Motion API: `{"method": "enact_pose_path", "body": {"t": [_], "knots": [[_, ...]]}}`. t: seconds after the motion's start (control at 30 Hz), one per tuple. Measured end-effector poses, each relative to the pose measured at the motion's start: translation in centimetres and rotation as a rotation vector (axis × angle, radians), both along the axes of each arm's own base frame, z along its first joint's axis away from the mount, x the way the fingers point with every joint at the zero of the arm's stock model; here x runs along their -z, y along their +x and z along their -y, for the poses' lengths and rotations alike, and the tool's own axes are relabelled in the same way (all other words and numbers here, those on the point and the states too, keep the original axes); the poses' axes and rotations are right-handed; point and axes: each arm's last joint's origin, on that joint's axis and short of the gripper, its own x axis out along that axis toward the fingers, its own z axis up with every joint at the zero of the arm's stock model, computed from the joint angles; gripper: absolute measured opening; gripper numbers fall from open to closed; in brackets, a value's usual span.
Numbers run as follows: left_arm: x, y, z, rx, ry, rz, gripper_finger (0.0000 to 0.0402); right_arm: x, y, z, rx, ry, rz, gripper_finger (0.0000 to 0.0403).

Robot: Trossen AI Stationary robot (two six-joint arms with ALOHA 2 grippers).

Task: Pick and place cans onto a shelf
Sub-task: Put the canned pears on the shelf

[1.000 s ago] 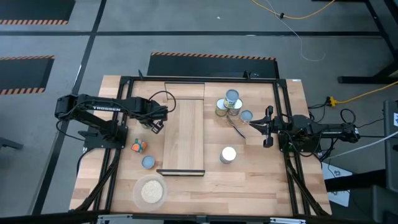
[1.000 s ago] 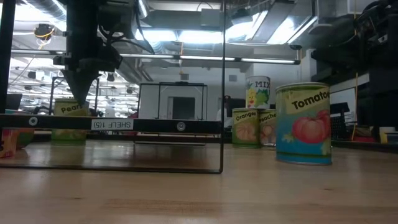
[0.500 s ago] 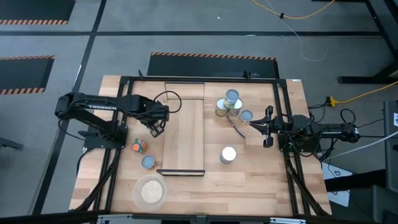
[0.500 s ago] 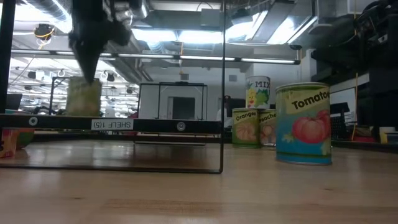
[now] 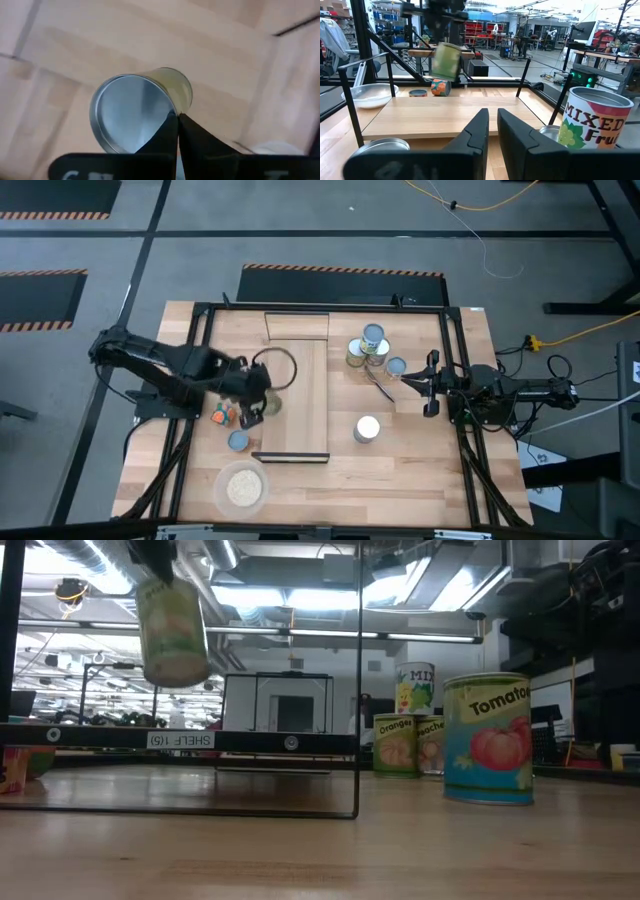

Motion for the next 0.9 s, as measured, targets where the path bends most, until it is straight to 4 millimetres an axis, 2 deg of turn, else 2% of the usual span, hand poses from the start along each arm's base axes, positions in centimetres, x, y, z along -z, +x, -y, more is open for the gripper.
{"method": "enact_pose_path", "body": {"t": [0.2, 0.37, 0.6, 0.9], "knots": [[1.5, 1.1, 4.0, 0.059, -0.02, -0.004, 0.0, 0.0, 0.0, 0.0, 0.0, 0.0, 0.0, 0.0046], [3.8, 2.7, 6.4, 0.091, -0.015, -0.055, 0.0, 0.0, 0.0, 0.0, 0.0, 0.0, 0.0, 0.0046], [6.2, 4.3, 7.3, 0.101, -0.001, -0.137, 0.0, 0.0, 0.0, 0.0, 0.0, 0.0, 0.0, 0.0046], [6.3, 4.7, 7.2, 0.097, -0.006, -0.125, 0.0, 0.0, 0.0, 0.0, 0.0, 0.0, 0.0, 0.0046]]}}
